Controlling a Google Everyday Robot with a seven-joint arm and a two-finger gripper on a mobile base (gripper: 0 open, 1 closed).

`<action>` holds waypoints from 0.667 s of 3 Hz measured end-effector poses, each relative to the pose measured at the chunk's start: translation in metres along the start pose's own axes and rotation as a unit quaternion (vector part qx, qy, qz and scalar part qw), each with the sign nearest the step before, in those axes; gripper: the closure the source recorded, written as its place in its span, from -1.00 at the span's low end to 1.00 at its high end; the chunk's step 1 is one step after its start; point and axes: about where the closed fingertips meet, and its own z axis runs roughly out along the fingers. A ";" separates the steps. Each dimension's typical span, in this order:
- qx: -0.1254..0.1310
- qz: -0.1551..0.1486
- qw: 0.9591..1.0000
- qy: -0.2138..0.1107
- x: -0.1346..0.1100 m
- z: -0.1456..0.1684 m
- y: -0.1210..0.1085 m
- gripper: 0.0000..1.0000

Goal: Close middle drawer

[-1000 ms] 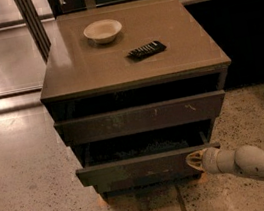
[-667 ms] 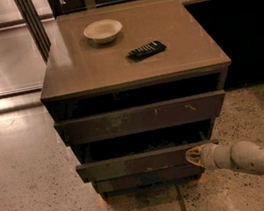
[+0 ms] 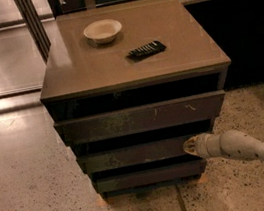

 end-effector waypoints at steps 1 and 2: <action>0.000 0.000 1.000 0.001 0.000 0.001 -0.001 1.00; -0.020 0.002 1.000 -0.009 -0.004 -0.002 0.003 1.00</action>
Offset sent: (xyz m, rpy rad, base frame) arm -0.0183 0.0064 0.0111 0.0460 0.1101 0.0856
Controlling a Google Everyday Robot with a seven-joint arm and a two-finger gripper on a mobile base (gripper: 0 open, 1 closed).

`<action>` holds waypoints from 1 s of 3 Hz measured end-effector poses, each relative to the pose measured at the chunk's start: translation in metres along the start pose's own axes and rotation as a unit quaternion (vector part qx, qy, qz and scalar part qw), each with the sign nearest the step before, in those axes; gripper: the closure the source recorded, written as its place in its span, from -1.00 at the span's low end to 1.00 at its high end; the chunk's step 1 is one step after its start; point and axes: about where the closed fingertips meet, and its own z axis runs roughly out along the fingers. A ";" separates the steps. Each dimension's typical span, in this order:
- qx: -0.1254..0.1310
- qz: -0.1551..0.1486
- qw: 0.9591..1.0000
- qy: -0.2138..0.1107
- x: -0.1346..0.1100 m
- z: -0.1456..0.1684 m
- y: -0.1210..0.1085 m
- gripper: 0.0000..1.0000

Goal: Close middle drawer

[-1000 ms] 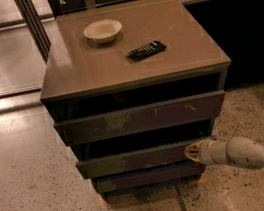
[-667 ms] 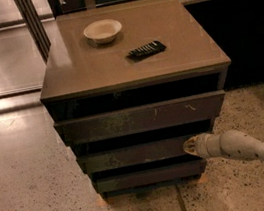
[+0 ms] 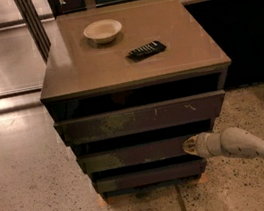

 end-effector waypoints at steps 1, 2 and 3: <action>-0.056 0.013 0.998 -0.019 -0.011 -0.017 0.015 1.00; -0.119 0.034 0.992 -0.036 -0.025 -0.044 0.045 1.00; -0.165 0.067 0.983 -0.040 -0.038 -0.082 0.079 1.00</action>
Offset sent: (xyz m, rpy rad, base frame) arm -0.1168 0.0118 0.0370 0.1149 0.3705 0.1729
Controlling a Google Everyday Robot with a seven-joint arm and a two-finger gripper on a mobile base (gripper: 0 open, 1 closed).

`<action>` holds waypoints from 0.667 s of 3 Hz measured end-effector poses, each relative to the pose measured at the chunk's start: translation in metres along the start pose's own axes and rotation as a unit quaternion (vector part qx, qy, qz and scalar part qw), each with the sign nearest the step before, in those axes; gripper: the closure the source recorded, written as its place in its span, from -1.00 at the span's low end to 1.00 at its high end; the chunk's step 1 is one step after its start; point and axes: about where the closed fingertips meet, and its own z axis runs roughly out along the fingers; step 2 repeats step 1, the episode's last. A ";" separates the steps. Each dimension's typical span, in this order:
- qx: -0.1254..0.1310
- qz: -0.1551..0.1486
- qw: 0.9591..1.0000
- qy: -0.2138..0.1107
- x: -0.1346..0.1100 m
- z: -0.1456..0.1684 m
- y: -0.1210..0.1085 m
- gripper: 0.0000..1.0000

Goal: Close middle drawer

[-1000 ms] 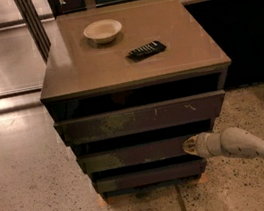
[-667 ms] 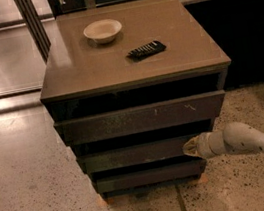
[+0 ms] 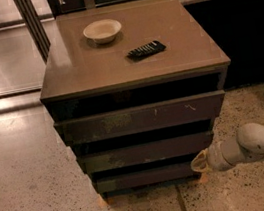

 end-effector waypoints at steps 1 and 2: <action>-0.009 0.000 1.000 -0.001 -0.002 0.000 0.007 0.63; -0.009 0.000 1.000 -0.001 -0.002 0.000 0.007 0.63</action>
Offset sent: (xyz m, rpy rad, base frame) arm 0.0000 0.0000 0.0000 0.0000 0.0000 0.0000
